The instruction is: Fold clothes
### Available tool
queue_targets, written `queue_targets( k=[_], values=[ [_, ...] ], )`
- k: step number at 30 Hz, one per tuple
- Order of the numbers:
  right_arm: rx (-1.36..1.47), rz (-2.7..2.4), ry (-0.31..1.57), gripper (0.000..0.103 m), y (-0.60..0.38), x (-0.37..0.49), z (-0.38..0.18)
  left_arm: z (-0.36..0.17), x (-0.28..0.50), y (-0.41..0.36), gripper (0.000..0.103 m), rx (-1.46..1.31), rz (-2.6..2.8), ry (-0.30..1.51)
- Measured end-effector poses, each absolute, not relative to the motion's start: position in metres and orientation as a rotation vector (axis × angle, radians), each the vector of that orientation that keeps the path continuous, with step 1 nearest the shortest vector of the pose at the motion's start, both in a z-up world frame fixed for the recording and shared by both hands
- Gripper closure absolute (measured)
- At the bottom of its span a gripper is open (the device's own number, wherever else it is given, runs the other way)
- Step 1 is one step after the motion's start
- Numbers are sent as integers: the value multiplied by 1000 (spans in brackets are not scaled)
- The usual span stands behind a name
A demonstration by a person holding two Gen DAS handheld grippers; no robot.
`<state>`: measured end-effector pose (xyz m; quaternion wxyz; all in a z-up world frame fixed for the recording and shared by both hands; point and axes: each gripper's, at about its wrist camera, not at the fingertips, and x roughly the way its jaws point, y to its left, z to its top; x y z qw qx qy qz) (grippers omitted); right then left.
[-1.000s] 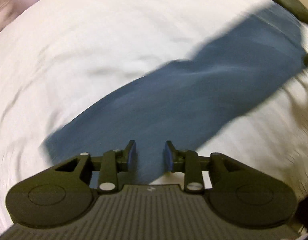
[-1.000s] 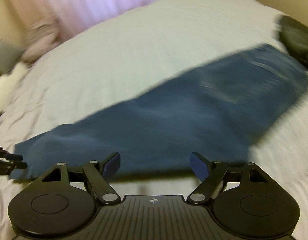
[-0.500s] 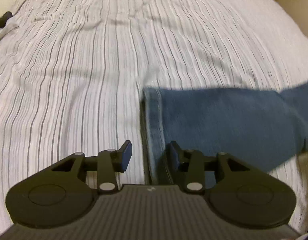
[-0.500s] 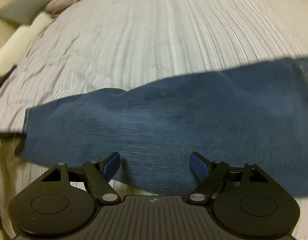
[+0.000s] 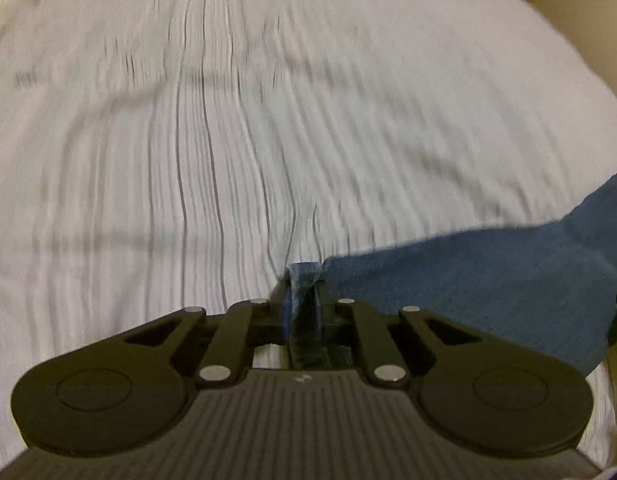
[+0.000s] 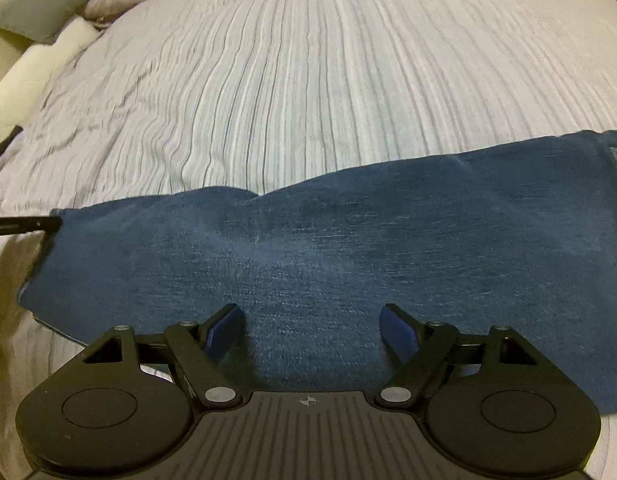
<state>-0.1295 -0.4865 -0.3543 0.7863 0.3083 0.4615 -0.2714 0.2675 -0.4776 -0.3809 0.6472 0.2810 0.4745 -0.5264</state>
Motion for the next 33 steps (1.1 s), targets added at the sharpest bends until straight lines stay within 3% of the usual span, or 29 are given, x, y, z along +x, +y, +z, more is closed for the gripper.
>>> queue_targets(
  k=[5, 11, 18, 28, 31, 33],
  values=[
    [721, -548, 1019, 23, -496, -124, -370, -367, 272, -465, 76, 629, -1175, 1057],
    [647, -560, 1031, 23, -494, -109, -353, -330, 245, -413, 75, 819, -1218, 859],
    [130, -165, 991, 23, -385, -55, -322, -327, 201, -351, 71, 979, -1204, 766],
    [-381, 182, 873, 24, -242, 21, -377, -336, 174, -305, 64, 1049, -1113, 658],
    [-489, 165, 864, 44, -230, 34, -400, -331, 178, -295, 63, 993, -1082, 665],
    [-560, 152, 866, 44, -224, 39, -413, -329, 180, -290, 63, 959, -1067, 678]
  ],
)
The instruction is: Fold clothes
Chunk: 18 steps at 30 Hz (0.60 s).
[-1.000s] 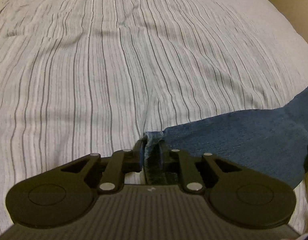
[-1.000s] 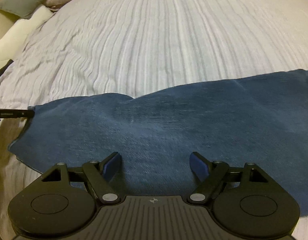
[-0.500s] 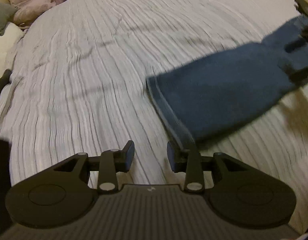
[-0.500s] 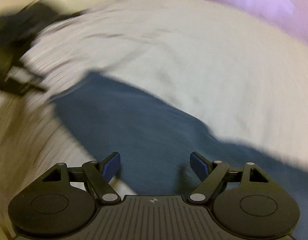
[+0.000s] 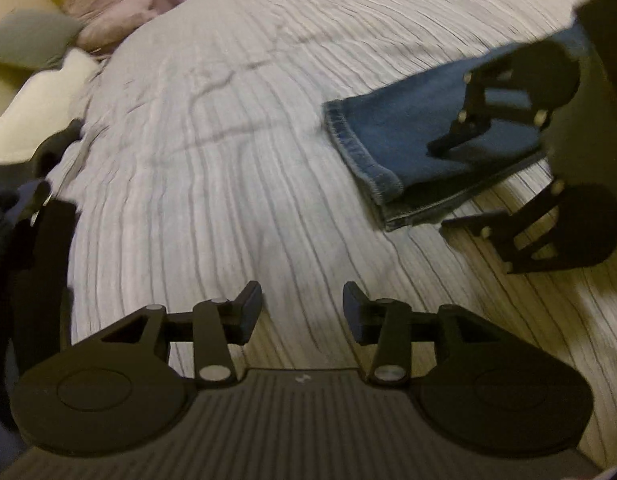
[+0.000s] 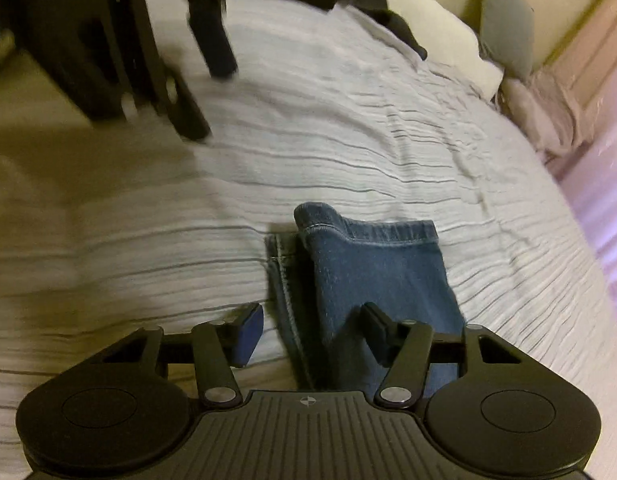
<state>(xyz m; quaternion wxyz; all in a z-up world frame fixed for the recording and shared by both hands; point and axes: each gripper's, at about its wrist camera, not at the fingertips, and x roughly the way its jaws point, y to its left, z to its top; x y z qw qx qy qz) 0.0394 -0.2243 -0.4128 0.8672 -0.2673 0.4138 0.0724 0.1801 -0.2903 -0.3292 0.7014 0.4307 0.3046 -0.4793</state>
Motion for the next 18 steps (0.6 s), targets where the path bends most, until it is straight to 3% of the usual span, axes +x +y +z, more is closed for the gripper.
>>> queue_targets(
  k=[5, 6, 7, 8, 10, 18],
  values=[
    [-715, 154, 868, 45, -217, 50, -437, -329, 177, -283, 63, 937, -1050, 694],
    [-716, 151, 864, 52, -218, 51, -438, -327, 175, -282, 63, 938, -1052, 694],
    [-688, 138, 861, 76, -222, 54, -436, -325, 174, -282, 63, 937, -1054, 691],
    [-649, 130, 847, 87, -226, 53, -429, -323, 172, -282, 63, 935, -1056, 688],
    [-571, 111, 811, 96, -236, 50, -411, -318, 169, -283, 63, 929, -1061, 683],
    [-2, -152, 578, 98, -337, 1, -284, -295, 133, -331, 63, 938, -1165, 633]
  ],
)
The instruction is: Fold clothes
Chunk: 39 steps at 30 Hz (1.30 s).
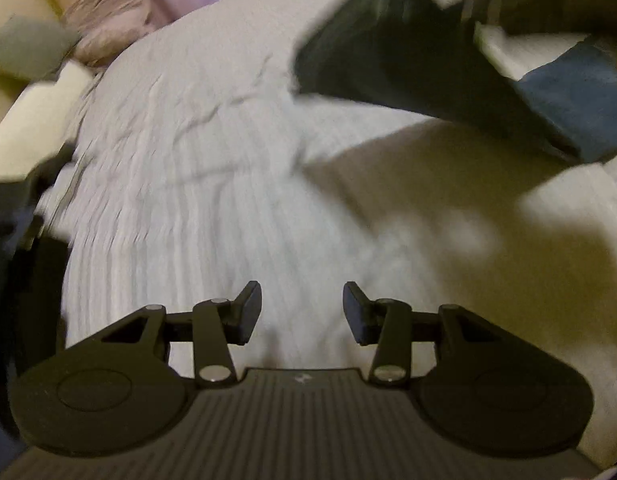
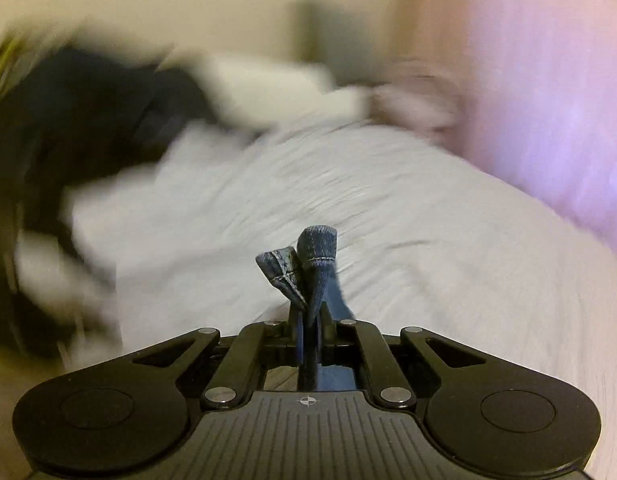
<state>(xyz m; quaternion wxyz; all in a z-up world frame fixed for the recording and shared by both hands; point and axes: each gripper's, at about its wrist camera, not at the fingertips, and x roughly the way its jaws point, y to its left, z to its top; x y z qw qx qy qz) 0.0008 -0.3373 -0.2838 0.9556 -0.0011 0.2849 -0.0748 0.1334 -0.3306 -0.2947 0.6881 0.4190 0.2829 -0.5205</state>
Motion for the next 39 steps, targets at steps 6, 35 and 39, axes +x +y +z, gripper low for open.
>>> queue_targets(
  k=[6, 35, 39],
  values=[
    [520, -524, 344, 98, -452, -145, -233, -279, 73, -402, 63, 966, -1359, 542],
    [1224, -923, 417, 96, -611, -336, -390, -325, -63, -550, 59, 1171, -1742, 576],
    [1219, -953, 430, 96, -604, -340, -382, -327, -49, -576, 59, 1066, -1773, 663]
  ],
)
